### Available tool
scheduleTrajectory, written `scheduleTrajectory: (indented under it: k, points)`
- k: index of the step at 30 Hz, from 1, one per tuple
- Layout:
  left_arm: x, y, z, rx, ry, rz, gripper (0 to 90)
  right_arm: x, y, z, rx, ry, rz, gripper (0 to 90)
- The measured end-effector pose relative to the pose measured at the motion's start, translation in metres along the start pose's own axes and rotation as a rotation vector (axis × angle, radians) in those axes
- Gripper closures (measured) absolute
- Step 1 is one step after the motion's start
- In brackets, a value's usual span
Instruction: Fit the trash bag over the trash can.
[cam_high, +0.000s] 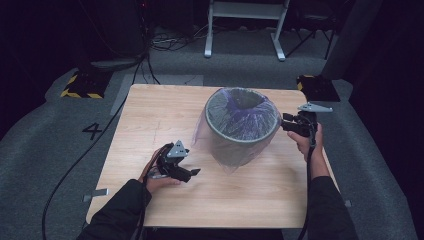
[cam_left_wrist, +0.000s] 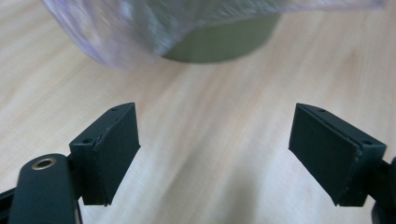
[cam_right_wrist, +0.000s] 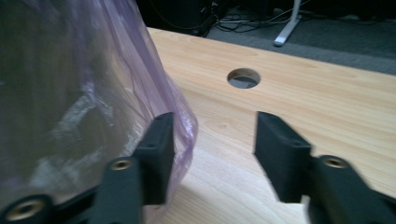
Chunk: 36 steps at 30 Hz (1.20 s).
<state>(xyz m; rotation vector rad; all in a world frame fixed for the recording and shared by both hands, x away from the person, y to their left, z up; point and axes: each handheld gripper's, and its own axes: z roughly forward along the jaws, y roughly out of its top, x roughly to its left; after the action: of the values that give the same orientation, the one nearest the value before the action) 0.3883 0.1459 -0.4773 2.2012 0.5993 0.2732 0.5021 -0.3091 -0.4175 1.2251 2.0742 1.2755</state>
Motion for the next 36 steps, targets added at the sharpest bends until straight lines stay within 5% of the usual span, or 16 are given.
scheduleTrajectory:
  k: [3,8,10,19,28,36]
  points:
    - [-0.005,-0.008,-0.001,0.036,-0.006,-0.005,15.7,0.001,0.006,-0.015,-0.011,0.024,-0.008,33.3]
    - [-0.012,-0.023,0.0,0.101,-0.007,0.009,16.5,0.011,0.02,-0.043,-0.046,0.059,-0.066,29.6]
    - [-0.014,-0.026,-0.001,0.107,-0.016,0.015,24.9,0.017,0.025,-0.054,-0.052,0.079,-0.1,30.6]
    - [-0.02,-0.036,-0.007,0.094,-0.006,-0.013,18.0,0.048,0.051,-0.082,-0.101,0.103,-0.176,27.2]
    - [-0.023,-0.044,-0.012,0.085,0.013,-0.021,15.6,0.091,0.078,-0.073,-0.1,0.157,-0.257,25.7]
    - [-0.023,-0.045,-0.013,0.084,0.021,-0.029,15.1,0.107,0.091,-0.052,-0.048,0.125,-0.26,24.5]
